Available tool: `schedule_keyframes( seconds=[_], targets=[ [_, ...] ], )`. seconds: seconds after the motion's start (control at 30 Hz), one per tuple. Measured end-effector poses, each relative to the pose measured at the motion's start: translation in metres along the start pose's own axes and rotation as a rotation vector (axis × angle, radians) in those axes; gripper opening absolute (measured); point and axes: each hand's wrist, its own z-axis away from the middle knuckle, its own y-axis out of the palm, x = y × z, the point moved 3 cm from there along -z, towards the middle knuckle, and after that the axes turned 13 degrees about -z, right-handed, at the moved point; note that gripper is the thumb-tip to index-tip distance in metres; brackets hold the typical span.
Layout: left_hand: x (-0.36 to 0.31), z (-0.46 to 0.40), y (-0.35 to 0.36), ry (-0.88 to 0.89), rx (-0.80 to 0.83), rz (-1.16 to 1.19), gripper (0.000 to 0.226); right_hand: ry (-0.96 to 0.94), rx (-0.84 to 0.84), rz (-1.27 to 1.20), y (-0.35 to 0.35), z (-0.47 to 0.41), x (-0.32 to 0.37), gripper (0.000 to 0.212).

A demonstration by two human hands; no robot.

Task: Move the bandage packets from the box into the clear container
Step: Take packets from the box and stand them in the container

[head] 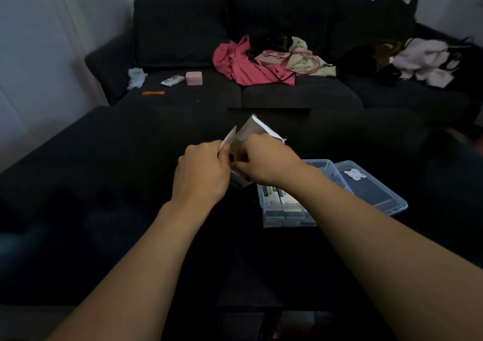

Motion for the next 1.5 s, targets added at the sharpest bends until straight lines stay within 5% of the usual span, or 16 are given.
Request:
schedule_keyframes(
  seconds=[0.1, 0.43, 0.6, 0.8, 0.9, 1.0, 1.17, 1.27, 1.5],
  targets=[
    [-0.002, 0.003, 0.000, 0.020, -0.038, -0.023, 0.037, 0.048, 0.008, 0.026, 0.000, 0.002, -0.001, 0.009],
    [0.018, -0.004, 0.007, -0.153, 0.047, -0.041, 0.038, -0.048, -0.291, -0.006, -0.019, 0.015, 0.009, 0.039],
    [0.021, -0.005, 0.012, -0.239, 0.149, -0.009, 0.038, -0.067, -0.358, -0.210, -0.035, 0.024, 0.005, 0.026],
    [0.037, -0.006, 0.021, -0.295, 0.219, 0.062, 0.037, 0.057, -0.213, -0.654, -0.051, 0.035, -0.026, 0.022],
    [0.036, -0.004, 0.004, -0.270, -0.107, 0.020, 0.043, 0.114, -0.128, -0.853, -0.054, 0.045, -0.039, 0.025],
    [0.019, 0.010, -0.013, -0.092, -0.363, 0.368, 0.044, 0.095, -0.022, -0.926, -0.058, 0.051, -0.043, 0.022],
    [-0.009, 0.020, 0.002, -0.225, 0.183, 0.845, 0.057, -0.009, 0.147, -0.884, -0.058, 0.057, -0.036, 0.018],
    [-0.015, 0.026, 0.007, -0.300, 0.585, 0.924, 0.054, -0.049, 0.153, -0.791, -0.058, 0.059, -0.034, 0.017],
    [-0.030, 0.030, 0.016, -0.301, 0.855, 1.079, 0.046, -0.078, 0.062, -0.708, -0.055, 0.061, -0.046, 0.038]
  ],
)
